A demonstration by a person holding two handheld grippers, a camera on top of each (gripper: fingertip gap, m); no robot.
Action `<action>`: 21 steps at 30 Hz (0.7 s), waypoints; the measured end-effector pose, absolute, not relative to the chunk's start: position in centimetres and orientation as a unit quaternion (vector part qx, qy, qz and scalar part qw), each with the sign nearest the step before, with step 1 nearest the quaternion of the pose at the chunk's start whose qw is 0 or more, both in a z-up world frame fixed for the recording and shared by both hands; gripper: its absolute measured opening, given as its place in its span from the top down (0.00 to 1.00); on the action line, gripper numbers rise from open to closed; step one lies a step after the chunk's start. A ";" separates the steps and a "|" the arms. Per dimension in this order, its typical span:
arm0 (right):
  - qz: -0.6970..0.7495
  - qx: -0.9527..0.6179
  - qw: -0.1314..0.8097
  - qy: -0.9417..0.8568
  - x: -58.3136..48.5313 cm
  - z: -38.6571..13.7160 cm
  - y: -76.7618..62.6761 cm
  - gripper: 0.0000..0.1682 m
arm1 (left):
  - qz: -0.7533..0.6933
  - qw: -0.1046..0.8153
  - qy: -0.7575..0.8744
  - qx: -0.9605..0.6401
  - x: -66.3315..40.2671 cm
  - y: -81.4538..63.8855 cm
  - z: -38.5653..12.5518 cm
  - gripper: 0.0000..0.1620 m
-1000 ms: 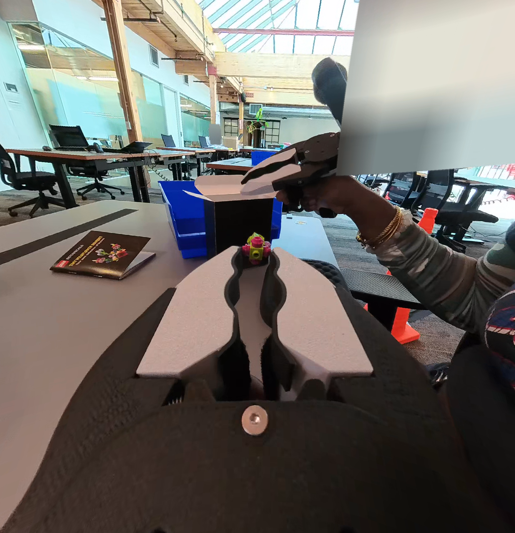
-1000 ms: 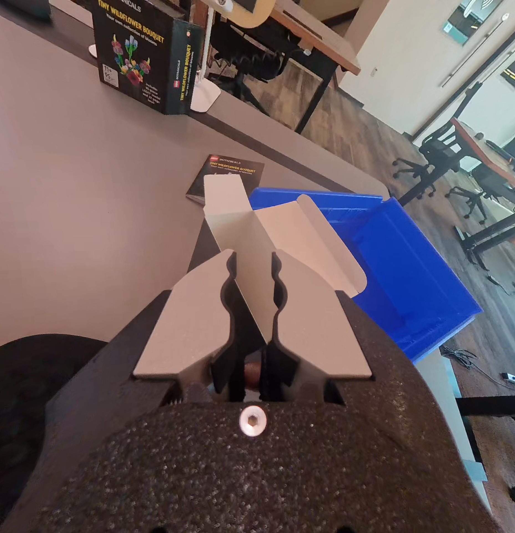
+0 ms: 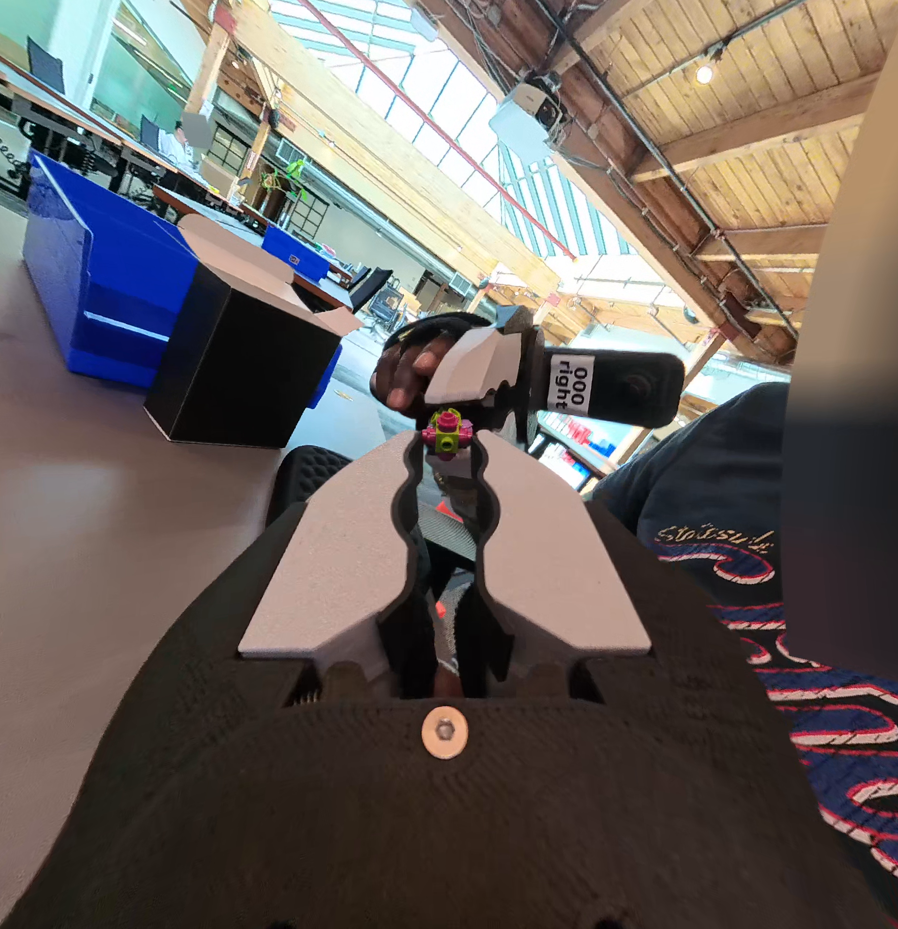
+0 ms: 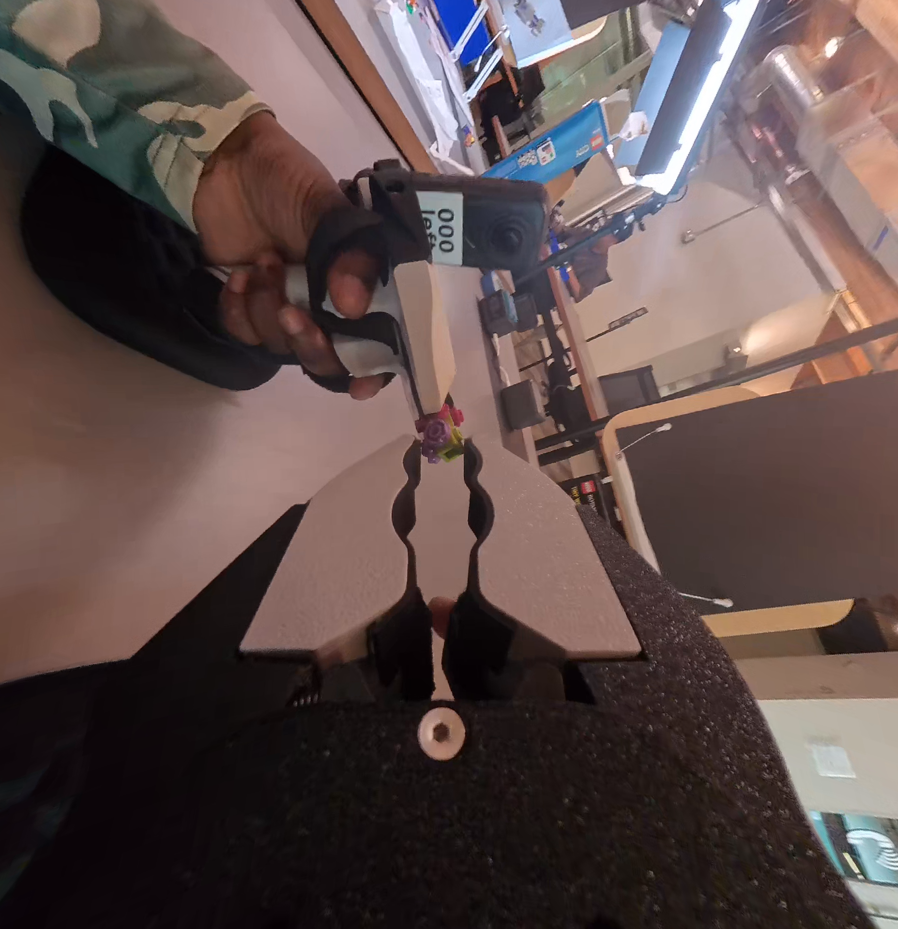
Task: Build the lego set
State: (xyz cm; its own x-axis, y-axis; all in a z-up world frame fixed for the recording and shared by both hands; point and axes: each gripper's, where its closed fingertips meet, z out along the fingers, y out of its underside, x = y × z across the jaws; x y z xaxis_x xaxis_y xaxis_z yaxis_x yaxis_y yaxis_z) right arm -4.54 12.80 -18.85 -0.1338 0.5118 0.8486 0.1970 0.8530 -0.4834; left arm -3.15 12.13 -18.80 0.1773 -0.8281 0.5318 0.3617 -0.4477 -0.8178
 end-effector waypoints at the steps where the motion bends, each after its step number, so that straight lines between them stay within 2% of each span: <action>1: 0.133 -0.249 0.603 -0.746 -4.5 -19.1 12.9 0.91 | -0.598 0.491 0.204 -0.599 -3.1 12.2 -19.0 0.89; 6: 0.190 -0.301 0.567 -0.743 -4.3 -19.3 12.7 0.91 | -0.536 0.523 0.245 -0.615 -3.0 12.1 -19.2 0.89; 11: 0.184 -0.321 0.549 -0.749 -4.3 -19.9 13.0 0.91 | -0.463 0.542 0.279 -0.644 -2.9 12.4 -19.8 0.89; 21: 0.185 -0.337 0.539 -0.750 -4.3 -19.9 13.0 0.91 | -0.434 0.544 0.287 -0.659 -2.9 12.4 -19.9 0.89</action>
